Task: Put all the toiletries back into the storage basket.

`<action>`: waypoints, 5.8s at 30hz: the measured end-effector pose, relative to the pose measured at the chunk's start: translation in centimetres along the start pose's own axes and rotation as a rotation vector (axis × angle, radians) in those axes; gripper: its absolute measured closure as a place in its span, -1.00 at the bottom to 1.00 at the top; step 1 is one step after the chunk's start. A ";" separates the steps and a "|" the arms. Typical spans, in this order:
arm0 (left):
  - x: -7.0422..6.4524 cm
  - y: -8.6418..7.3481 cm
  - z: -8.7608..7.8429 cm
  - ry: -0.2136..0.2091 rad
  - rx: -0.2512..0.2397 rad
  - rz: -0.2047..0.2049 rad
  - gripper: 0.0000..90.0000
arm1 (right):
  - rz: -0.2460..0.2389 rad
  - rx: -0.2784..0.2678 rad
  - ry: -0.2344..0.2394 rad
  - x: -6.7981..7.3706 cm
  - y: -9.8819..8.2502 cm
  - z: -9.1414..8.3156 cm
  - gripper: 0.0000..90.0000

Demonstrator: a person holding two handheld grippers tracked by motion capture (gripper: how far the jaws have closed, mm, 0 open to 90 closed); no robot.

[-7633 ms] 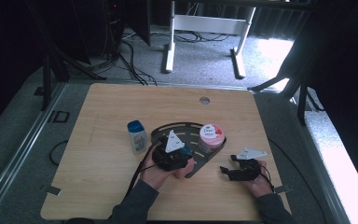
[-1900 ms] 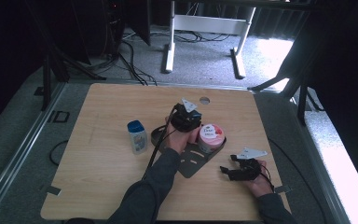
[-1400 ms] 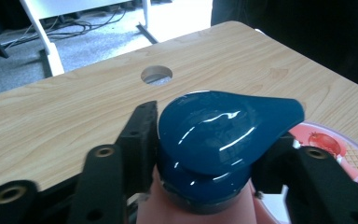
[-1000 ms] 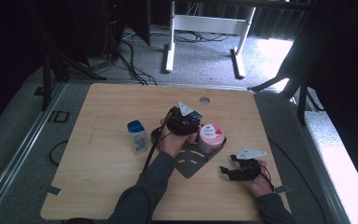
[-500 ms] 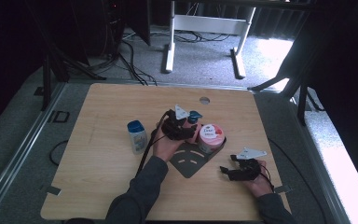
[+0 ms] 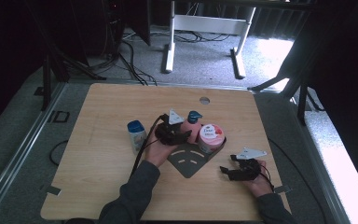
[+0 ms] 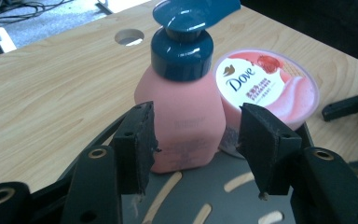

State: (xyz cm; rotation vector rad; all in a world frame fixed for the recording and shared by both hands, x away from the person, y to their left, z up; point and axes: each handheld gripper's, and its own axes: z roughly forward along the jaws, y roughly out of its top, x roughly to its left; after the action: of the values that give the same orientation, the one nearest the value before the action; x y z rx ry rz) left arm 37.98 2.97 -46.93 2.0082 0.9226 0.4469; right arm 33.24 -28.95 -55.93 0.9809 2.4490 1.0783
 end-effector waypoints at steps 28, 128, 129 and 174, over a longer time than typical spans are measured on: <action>1.0 -3.2 -2.8 -0.029 0.029 0.025 0.02 | -0.003 -0.001 -0.001 0.0 0.0 0.0 -0.41; 5.2 -8.2 -11.0 0.041 0.131 -0.006 0.37 | -0.005 0.000 -0.002 0.0 0.0 0.0 -0.41; 5.4 -8.2 -11.0 0.043 0.135 -0.013 0.36 | -0.005 0.000 -0.002 0.0 0.0 0.1 -0.41; 8.3 -7.3 -11.0 0.147 0.158 -0.078 0.03 | -0.003 0.000 0.001 0.0 0.2 0.2 -0.41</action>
State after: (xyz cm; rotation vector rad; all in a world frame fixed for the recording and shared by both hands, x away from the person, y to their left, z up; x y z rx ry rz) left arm 33.58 17.92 -46.95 2.0939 1.1544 0.4971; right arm 33.42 -28.81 -55.93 0.9771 2.4502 1.0777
